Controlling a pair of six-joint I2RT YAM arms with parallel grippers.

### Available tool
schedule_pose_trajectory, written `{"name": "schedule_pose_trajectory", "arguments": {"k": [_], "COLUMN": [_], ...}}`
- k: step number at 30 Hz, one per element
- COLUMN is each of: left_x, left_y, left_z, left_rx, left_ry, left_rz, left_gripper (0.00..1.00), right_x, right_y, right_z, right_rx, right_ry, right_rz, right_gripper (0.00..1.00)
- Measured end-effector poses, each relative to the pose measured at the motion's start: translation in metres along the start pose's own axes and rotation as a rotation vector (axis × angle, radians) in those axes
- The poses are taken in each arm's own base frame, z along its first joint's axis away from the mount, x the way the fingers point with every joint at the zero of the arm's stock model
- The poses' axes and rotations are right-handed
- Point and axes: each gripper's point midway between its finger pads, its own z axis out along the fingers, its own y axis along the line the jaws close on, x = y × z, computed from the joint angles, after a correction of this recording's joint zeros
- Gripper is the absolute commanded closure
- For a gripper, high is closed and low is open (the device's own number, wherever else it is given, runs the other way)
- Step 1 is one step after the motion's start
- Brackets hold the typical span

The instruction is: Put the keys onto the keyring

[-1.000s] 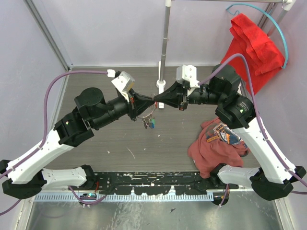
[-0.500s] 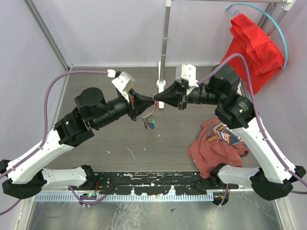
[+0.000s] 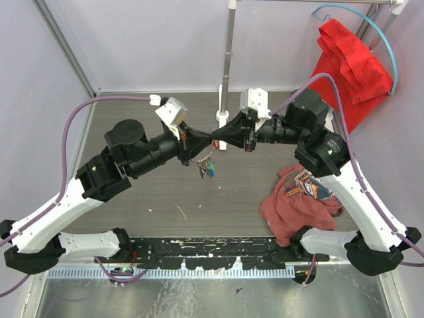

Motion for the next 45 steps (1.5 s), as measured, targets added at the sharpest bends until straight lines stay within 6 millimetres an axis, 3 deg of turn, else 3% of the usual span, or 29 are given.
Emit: {"name": "schedule_pose_trajectory", "arguments": {"k": [45], "left_x": [0.007], "left_y": [-0.005], "left_z": [-0.002], "left_rx": [0.036], "left_ry": [0.030], "left_rz": [0.019], "left_gripper": [1.00], "right_x": [-0.003], "right_y": [-0.011], "right_z": [-0.012], "right_rx": [0.126], "right_ry": [-0.001], "right_rz": [-0.043], "right_gripper": [0.99]}}
